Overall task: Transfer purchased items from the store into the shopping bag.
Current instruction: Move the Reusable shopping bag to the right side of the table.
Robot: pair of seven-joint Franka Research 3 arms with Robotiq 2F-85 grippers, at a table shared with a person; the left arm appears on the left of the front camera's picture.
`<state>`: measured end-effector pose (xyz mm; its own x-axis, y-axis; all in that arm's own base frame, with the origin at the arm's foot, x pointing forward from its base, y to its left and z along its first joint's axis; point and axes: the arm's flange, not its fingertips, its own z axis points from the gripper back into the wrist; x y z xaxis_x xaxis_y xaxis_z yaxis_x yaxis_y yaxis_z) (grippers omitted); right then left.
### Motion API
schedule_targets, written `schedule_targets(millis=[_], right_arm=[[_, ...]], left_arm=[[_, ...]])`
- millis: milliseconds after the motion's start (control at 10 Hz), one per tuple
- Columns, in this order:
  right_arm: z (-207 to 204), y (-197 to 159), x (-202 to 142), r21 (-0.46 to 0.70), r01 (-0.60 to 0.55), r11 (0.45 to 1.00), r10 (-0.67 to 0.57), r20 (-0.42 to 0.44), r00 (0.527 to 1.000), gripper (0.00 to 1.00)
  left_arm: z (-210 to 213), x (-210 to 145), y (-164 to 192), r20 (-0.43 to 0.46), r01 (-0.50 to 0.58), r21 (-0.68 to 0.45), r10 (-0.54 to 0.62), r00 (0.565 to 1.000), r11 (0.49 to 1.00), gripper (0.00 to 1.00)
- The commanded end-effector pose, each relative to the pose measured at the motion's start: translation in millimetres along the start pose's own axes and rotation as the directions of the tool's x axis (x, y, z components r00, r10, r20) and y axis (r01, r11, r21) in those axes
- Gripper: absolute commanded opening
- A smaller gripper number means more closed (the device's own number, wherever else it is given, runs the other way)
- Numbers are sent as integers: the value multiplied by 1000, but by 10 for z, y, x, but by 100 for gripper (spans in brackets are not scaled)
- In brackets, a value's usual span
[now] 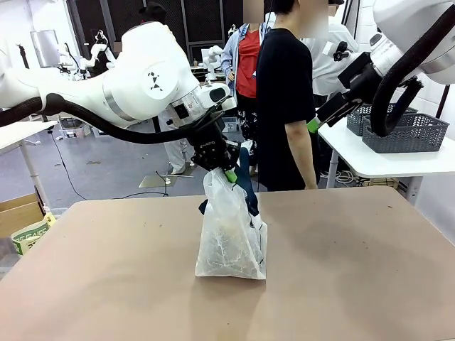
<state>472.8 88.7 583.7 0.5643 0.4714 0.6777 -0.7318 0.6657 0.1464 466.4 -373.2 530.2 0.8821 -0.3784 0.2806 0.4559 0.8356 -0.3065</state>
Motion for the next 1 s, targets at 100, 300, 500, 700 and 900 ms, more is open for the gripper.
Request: schedule_targets(millis=[100, 300, 500, 700, 900], right_arm=[[162, 21, -105, 177, 0, 984, -7, 37, 999, 100], [199, 64, -259, 260, -42, 965, 38, 22, 999, 100], [210, 99, -361, 325, -97, 941, 91, 33, 995, 100], [212, 112, -205, 248, -29, 968, 29, 3, 1000, 100], [212, 112, -205, 248, -29, 968, 29, 3, 1000, 100]], left_arm=[[333, 82, 33, 11, 1, 84, -2, 1000, 996, 0], [627, 144, 160, 28, 7, 165, -11, 1000, 986, 0], [932, 174, 392, 68, -6, 223, -10, 998, 975, 0], [1220, 73, 677, 81, -19, 286, -4, 997, 958, 0], [1517, -88, 879, 87, -13, 335, -18, 996, 942, 0]])
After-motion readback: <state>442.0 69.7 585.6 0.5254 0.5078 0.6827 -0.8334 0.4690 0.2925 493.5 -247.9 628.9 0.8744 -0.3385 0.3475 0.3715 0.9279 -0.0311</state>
